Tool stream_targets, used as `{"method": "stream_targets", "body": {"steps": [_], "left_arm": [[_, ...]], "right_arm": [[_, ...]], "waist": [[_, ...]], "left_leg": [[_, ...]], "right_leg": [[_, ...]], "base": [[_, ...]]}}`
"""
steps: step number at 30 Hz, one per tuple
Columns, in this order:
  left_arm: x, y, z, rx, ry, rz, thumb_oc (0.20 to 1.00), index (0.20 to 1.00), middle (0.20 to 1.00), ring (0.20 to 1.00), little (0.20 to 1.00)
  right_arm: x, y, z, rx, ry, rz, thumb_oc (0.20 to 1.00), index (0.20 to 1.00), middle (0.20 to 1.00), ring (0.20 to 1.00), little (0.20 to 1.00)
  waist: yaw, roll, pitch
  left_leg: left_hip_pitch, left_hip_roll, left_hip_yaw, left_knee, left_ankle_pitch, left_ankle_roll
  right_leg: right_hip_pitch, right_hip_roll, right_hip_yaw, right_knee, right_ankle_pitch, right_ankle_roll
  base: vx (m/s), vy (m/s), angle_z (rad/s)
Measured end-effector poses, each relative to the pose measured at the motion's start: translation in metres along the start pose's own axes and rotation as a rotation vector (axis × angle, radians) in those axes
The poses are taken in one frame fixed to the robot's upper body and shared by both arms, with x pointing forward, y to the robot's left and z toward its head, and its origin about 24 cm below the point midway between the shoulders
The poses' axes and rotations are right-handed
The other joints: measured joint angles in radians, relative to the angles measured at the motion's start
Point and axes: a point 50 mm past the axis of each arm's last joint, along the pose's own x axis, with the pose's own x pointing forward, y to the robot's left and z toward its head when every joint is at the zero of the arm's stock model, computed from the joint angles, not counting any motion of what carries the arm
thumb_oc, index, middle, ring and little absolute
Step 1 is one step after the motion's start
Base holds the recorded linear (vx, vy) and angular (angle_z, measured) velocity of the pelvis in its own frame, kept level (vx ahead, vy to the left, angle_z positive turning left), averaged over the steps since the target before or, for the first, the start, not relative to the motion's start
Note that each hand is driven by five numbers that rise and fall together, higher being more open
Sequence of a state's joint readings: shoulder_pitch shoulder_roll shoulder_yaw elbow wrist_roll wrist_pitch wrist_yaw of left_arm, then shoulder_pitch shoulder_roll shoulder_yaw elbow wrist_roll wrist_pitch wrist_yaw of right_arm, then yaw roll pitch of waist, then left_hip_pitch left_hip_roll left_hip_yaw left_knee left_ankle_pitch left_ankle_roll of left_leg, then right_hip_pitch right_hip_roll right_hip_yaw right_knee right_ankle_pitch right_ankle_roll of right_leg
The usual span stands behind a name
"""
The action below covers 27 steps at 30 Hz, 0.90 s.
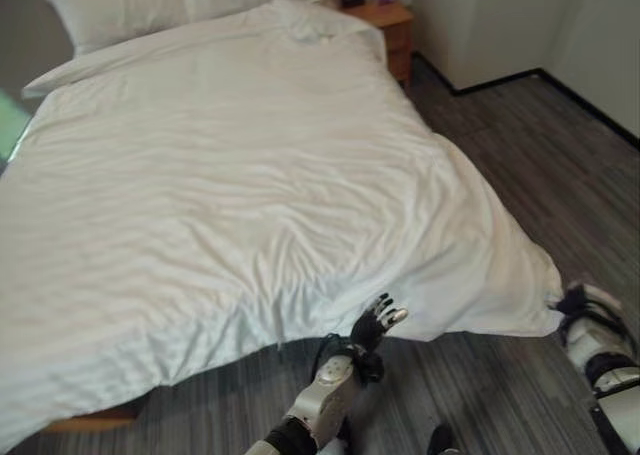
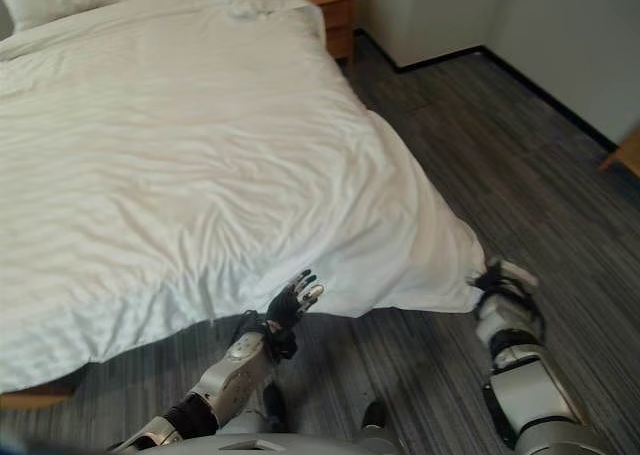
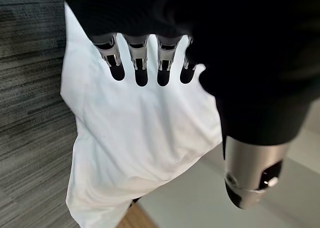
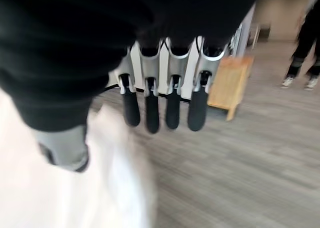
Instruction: Making the bed.
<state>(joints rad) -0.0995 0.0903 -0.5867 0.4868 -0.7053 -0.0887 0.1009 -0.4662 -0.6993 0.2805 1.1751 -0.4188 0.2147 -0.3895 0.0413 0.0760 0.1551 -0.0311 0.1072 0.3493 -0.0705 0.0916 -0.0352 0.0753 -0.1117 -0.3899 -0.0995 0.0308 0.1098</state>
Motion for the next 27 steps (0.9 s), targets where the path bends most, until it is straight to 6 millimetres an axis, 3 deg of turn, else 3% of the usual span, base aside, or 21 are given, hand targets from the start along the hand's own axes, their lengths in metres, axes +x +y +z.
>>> {"method": "stream_targets", "body": {"steps": [3,7,9,10,12,13,14,15,16,17,18,20,21,24,26,27], "left_arm": [[-0.012,0.034,-0.004,-0.014,0.007,0.111,1.0,1.0,1.0,1.0,1.0],[-0.029,0.07,-0.005,-0.043,-0.002,0.243,1.0,1.0,1.0,1.0,1.0],[-0.039,0.085,-0.007,-0.062,-0.008,0.305,1.0,1.0,1.0,1.0,1.0],[-0.04,0.089,-0.003,-0.073,-0.033,0.322,1.0,1.0,1.0,1.0,1.0],[-0.039,0.088,-0.002,-0.084,-0.042,0.323,1.0,1.0,1.0,1.0,1.0],[-0.039,0.087,-0.001,-0.101,-0.054,0.326,1.0,1.0,1.0,1.0,1.0],[-0.038,0.083,0.002,-0.115,-0.074,0.321,1.0,1.0,1.0,1.0,1.0],[-0.036,0.08,0.003,-0.109,-0.075,0.309,1.0,1.0,1.0,1.0,1.0],[-0.038,0.081,0.007,-0.098,-0.087,0.307,1.0,1.0,1.0,1.0,1.0],[-0.04,0.081,0.014,-0.075,-0.105,0.292,1.0,1.0,1.0,1.0,1.0],[-0.041,0.08,0.032,-0.028,-0.162,0.257,1.0,1.0,1.0,1.0,1.0],[-0.038,0.079,0.056,0.029,-0.226,0.22,1.0,1.0,1.0,1.0,1.0],[-0.038,0.08,0.066,0.049,-0.25,0.214,1.0,1.0,1.0,1.0,1.0],[-0.037,0.081,0.079,0.082,-0.283,0.204,1.0,1.0,1.0,1.0,1.0],[-0.035,0.081,0.079,0.092,-0.278,0.205,1.0,1.0,1.0,1.0,1.0],[-0.032,0.076,0.081,0.099,-0.281,0.182,1.0,1.0,1.0,1.0,1.0]], "right_arm": [[0.011,-0.033,-0.026,0.028,0.079,-0.081,1.0,1.0,1.0,1.0,1.0],[0.021,-0.073,-0.019,0.11,0.046,-0.186,1.0,1.0,1.0,1.0,1.0],[0.019,-0.099,0.003,0.142,-0.075,-0.273,1.0,1.0,1.0,1.0,1.0],[0.009,-0.12,0.026,0.202,-0.206,-0.349,1.0,1.0,1.0,1.0,1.0],[-0.001,-0.138,0.048,0.275,-0.312,-0.411,1.0,1.0,1.0,1.0,1.0],[-0.008,-0.139,0.062,0.384,-0.356,-0.42,1.0,1.0,1.0,1.0,1.0],[-0.017,-0.139,0.081,0.509,-0.421,-0.439,0.2,0.2,0.2,0.2,0.2],[-0.02,-0.133,0.086,0.526,-0.456,-0.416,0.2,0.2,0.2,0.2,0.2],[-0.026,-0.114,0.102,0.65,-0.474,-0.332,0.2,0.2,0.2,0.2,0.2],[-0.03,-0.102,0.11,0.726,-0.476,-0.275,0.2,0.2,0.2,0.2,0.2],[-0.038,-0.083,0.121,0.828,-0.493,-0.186,0.2,0.2,0.2,0.2,0.2],[-0.046,-0.066,0.133,0.922,-0.503,-0.091,0.2,0.2,0.2,0.2,0.2],[-0.05,-0.062,0.139,0.987,-0.505,-0.06,0.2,0.2,0.2,0.2,0.2],[-0.074,-0.044,0.173,1.252,-0.526,0.113,0.2,0.2,0.2,0.2,0.2],[-0.093,-0.04,0.193,1.451,-0.552,0.24,0.2,0.2,0.2,0.2,0.2],[-0.101,-0.037,0.198,1.538,-0.56,0.294,0.2,0.2,0.2,0.2,0.2]], "waist": [[-0.007,0.012,0.02],[-0.009,0.016,0.047],[0.004,0.022,0.058],[0.026,0.021,0.074],[0.05,0.014,0.082],[0.061,0.008,0.085],[0.09,-0.008,0.093],[0.117,-0.009,0.093],[0.146,-0.026,0.091],[0.152,-0.044,0.089],[0.173,-0.088,0.089],[0.198,-0.137,0.092],[0.208,-0.161,0.094],[0.214,-0.173,0.098],[0.207,-0.163,0.105],[0.212,-0.161,0.108]], "left_leg": [[0.022,-0.009,-0.008,-0.022,0.012,0.006],[0.053,-0.008,-0.005,-0.022,0.012,0.005],[0.052,-0.008,-0.031,0.003,0.004,-0.005],[0.006,-0.012,-0.114,0.071,-0.025,-0.029],[-0.029,-0.032,-0.174,0.074,-0.038,-0.043],[-0.058,-0.03,-0.153,0.071,-0.038,-0.043],[-0.083,-0.023,-0.105,0.0,-0.03,-0.038],[-0.103,-0.018,-0.105,-0.008,-0.025,-0.038],[-0.103,-0.019,-0.117,-0.011,0.016,-0.025],[-0.107,-0.024,-0.117,0.001,0.028,-0.026],[-0.131,-0.04,-0.114,0.029,0.028,-0.026],[-0.153,-0.057,-0.109,0.06,0.035,-0.015],[-0.159,-0.071,-0.108,0.066,0.024,0.003],[-0.122,-0.067,-0.121,0.044,0.01,0.071],[-0.108,-0.078,-0.157,0.031,0.009,0.103],[-0.108,-0.082,-0.181,0.021,0.012,0.107]], "right_leg": [[0.019,-0.006,-0.009,-0.004,0.002,0.002],[0.045,-0.007,0.001,-0.005,0.002,0.003],[0.048,-0.005,0.015,-0.005,0.003,0.0],[0.048,-0.009,0.017,-0.006,0.002,-0.008],[0.046,-0.023,0.017,-0.005,-0.011,-0.019],[0.05,-0.027,0.019,-0.006,-0.021,-0.016],[0.05,-0.021,0.018,-0.006,-0.021,-0.017],[0.055,-0.016,0.018,-0.006,-0.023,-0.013],[0.07,-0.017,0.015,-0.006,-0.032,-0.001],[0.072,-0.024,0.011,-0.006,-0.036,0.006],[0.068,-0.036,0.007,-0.003,-0.046,0.019],[0.061,-0.058,0.003,0.001,-0.051,0.027],[0.051,-0.069,0.003,0.03,-0.041,0.047],[-0.044,-0.11,0.007,0.308,-0.039,0.072],[-0.152,-0.164,0.008,0.549,-0.024,0.112],[-0.196,-0.172,0.014,0.615,-0.066,0.14]], "base": [[0.05,-0.039,0.1],[0.03,-0.013,-0.07],[0.07,-0.014,-0.1],[0.22,0.101,-0.01],[0.22,0.148,0.17],[0.23,0.171,0.2],[0.26,0.182,0.13],[0.34,0.227,-0.04],[0.25,0.153,0.01],[0.22,0.127,0.14],[0.19,0.136,0.23],[0.13,0.143,0.2],[0.07,0.108,0.15],[0.1,0.216,0.15],[0.03,0.047,0.38],[-0.01,-0.002,0.69]]}}
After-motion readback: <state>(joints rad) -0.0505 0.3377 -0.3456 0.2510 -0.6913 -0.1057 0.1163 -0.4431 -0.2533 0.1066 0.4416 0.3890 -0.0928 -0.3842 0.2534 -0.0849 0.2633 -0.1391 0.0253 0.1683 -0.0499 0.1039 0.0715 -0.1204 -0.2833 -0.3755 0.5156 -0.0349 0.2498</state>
